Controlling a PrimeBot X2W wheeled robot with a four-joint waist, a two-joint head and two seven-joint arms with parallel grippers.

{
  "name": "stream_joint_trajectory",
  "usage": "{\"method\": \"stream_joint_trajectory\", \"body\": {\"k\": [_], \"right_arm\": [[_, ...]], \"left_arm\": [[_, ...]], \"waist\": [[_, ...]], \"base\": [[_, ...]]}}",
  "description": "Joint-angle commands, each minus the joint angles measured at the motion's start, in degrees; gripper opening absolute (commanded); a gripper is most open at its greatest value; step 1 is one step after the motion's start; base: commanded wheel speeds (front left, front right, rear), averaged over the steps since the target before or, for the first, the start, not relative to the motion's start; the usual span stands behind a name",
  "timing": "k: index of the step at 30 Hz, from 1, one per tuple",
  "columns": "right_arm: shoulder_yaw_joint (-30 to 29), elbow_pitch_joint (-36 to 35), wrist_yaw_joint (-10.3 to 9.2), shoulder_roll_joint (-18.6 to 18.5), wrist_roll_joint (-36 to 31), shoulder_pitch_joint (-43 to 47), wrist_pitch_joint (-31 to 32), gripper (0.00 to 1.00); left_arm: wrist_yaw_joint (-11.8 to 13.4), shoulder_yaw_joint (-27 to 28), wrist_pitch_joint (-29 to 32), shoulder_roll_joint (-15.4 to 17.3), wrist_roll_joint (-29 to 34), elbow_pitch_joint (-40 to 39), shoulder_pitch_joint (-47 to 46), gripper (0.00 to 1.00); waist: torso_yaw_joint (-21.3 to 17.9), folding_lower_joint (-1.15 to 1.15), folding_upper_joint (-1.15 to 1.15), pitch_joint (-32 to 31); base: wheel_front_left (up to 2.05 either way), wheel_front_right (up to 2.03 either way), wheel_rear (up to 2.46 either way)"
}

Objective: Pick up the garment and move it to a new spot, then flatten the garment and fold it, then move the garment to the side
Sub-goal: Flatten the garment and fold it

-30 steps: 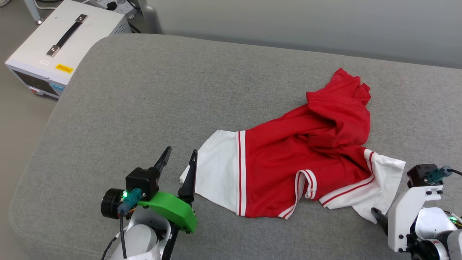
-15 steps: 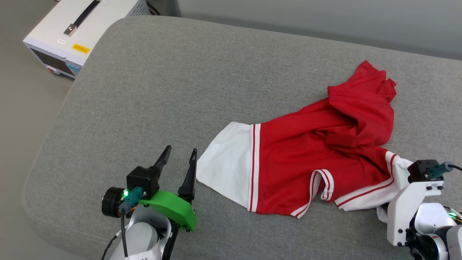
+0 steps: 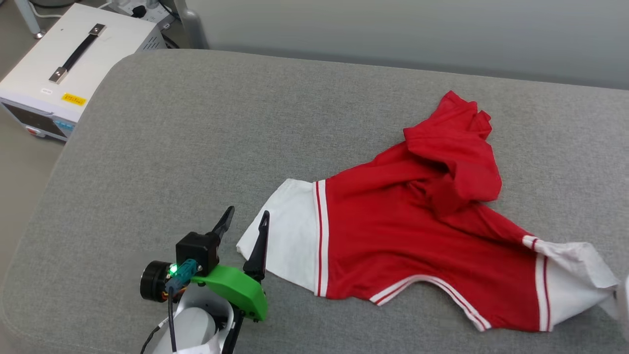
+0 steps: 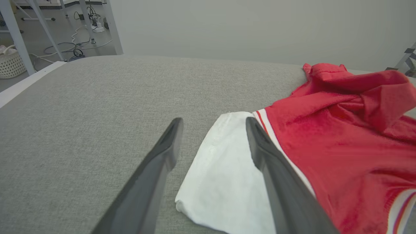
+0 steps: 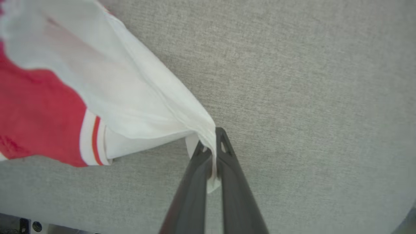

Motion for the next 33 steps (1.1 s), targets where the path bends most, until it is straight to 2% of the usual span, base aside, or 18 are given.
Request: {"method": "stream_joint_trajectory", "body": {"k": [1, 9, 14, 15, 22, 30, 33], "right_arm": [[-1.2, 0.0, -0.04, -2.3, 1.1, 0.7, 1.1, 0.00], [-5.9, 6.4, -0.04, -9.7, 4.9, -0.7, 4.1, 0.00], [-6.7, 11.8, -0.04, -10.3, 5.9, -2.9, 1.9, 0.00], [-6.4, 12.8, -0.04, -10.3, 5.6, -3.5, 0.3, 1.00], [-3.9, 15.2, -0.04, -9.5, 5.3, -6.3, -8.8, 1.00], [-3.1, 10.0, -0.04, -8.4, 5.2, -6.6, -24.7, 1.00], [-3.9, 6.9, -0.04, -5.6, 4.9, -5.1, -31.9, 1.00]], "left_arm": [[0.0, -0.2, -0.3, 0.2, -0.5, 0.0, -0.2, 1.00], [-0.1, -0.8, -0.3, 0.3, -0.6, 0.2, -1.4, 1.00], [0.0, -0.8, -0.4, 0.6, -0.7, 0.4, -2.2, 1.00], [0.0, -0.8, -0.4, 0.6, -0.8, 0.5, -2.3, 1.00], [0.2, -0.9, -0.6, 0.8, -1.1, 1.2, -2.3, 1.00], [-0.1, -1.0, -0.8, 0.7, -2.1, 0.5, -1.4, 1.00], [-0.3, -0.7, -0.9, 0.5, -2.9, -0.6, -0.6, 1.00]], "waist": [[-0.7, 0.00, 0.00, 0.2], [-0.2, 0.00, 0.00, 3.0], [0.3, 0.00, 0.00, 4.3], [0.4, 0.00, 0.00, 4.4], [-0.5, 0.00, 0.00, 2.9], [-2.2, 0.00, 0.00, -0.3], [-2.9, 0.00, 0.00, -1.3]], "base": [[0.00, 0.00, 0.00], [0.00, 0.00, 0.00], [0.00, 0.00, 0.00], [0.00, 0.00, 0.00], [0.00, 0.00, 0.00], [0.00, 0.00, 0.00], [0.00, 0.00, 0.00]]}}
